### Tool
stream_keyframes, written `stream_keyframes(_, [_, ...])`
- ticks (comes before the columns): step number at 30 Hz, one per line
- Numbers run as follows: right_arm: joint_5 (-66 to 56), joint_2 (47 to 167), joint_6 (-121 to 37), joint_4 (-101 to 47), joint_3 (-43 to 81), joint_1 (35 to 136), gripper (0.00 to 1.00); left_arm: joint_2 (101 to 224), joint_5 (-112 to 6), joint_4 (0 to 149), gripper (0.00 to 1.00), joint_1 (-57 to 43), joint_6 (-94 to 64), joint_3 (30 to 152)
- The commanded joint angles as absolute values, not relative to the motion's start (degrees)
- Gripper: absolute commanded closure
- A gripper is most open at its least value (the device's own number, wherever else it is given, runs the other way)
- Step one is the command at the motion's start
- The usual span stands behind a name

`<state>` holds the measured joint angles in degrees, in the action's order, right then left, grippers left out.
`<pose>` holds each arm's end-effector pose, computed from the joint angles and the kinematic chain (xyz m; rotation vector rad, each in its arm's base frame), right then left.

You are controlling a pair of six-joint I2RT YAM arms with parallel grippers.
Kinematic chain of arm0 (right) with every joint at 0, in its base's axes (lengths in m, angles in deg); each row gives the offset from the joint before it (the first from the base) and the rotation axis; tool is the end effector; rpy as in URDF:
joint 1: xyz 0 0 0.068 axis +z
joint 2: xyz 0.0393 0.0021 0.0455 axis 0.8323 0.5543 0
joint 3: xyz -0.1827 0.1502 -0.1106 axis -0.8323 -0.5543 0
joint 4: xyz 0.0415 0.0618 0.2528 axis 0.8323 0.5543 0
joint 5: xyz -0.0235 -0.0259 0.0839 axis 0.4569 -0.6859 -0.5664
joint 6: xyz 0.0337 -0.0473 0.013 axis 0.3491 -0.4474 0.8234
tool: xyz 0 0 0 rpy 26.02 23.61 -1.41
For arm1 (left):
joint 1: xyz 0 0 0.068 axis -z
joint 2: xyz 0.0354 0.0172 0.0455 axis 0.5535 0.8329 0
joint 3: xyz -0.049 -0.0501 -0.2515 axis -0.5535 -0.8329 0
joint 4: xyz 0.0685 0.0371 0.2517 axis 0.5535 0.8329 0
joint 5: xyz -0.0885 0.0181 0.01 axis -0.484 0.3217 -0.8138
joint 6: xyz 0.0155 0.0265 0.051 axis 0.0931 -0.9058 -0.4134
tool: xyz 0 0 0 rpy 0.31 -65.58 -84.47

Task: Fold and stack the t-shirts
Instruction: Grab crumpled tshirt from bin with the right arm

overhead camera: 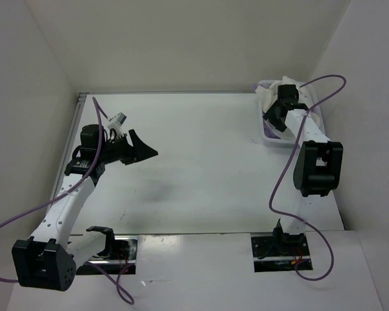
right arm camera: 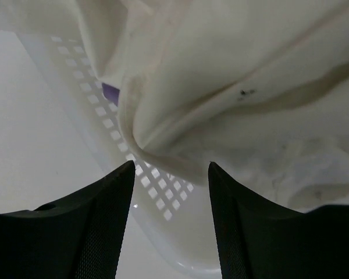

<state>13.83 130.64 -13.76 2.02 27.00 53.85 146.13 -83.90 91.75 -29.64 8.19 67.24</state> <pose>0.4099 -0.0265 0.2356 0.8586 2.2657 0.0128 0.2389 -0.0443 0.2948 -0.1094 2.0940 -1.1131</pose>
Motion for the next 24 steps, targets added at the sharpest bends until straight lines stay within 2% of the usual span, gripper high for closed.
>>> stream_keyframes(1, [13.51, 135.62, -14.18, -1.51, 34.67, 53.7, 0.41, 147.22, -84.91, 88.25, 0.27, -29.56, 9.15, 66.3])
stream_keyframes(6, [13.51, 140.82, -13.57, -1.51, 38.99, 53.7, 0.38, 147.23, -84.29, 88.77, 0.26, -29.56, 9.15, 66.3])
stream_keyframes(7, [13.51, 142.22, -13.57, -2.03, 39.51, 53.7, 0.41, 147.23, -83.77, 88.77, 0.26, -29.56, 9.15, 65.78])
stream_keyframes(8, [12.9, 142.93, -13.57, -2.04, 40.74, 53.7, 0.47, 147.23, -83.77, 88.77, 0.26, -29.56, 9.15, 65.77])
stream_keyframes(9, [12.89, 143.54, -13.04, -0.99, 41.97, 53.7, 0.7, 147.23, -83.77, 88.77, 0.26, -29.56, 9.15, 65.77])
stream_keyframes(10, [12.28, 143.55, -13.04, -0.98, 41.98, 53.7, 0.7, 147.23, -83.77, 88.77, 0.26, -29.56, 9.15, 65.77])
stream_keyframes(11, [12.28, 142.68, -13.04, -0.98, 41.98, 53.7, 0.81, 147.23, -83.16, 88.77, 0.26, -29.56, 9.15, 65.77])
stream_keyframes(12, [12.28, 141.63, -13.04, -1.94, 41.2, 53.7, 0.85, 147.23, -83.15, 88.77, 0.26, -29.56, 9.15, 65.25])
stream_keyframes(13, [12.28, 140.48, -13.04, -1.95, 41.19, 53.7, 0.93, 147.23, -83.15, 88.77, 0.26, -29.56, 9.15, 65.25])
stream_keyframes(14, [13.06, 139.25, -13.04, -2.47, 41.19, 53.7, 0.96, 147.23, -83.15, 88.77, 0.26, -29.56, 9.15, 65.25])
stream_keyframes(18, [15.61, 130.56, -14.35, -0.55, 41.19, 53.7, 1.0, 147.23, -83.15, 87.37, 0.26, -29.56, 10.21, 65.25])
stream_keyframes(20, [16.15, 126.87, -14.97, -0.54, 40.49, 53.7, 1.0, 147.83, -83.15, 86.49, 0.26, -29.56, 11.69, 65.77])
stream_keyframes(22, [16.15, 117.48, -15.67, 0.59, 39.96, 53.7, 1.0, 148.45, -83.15, 85.43, 0.26, -29.56, 12.84, 67.44])
stream_keyframes(24, [15.36, 114.56, -15.67, 1.66, 42.32, 53.7, 1.0, 149.68, -83.67, 84.73, 0.26, -29.56, 13.37, 67.97])
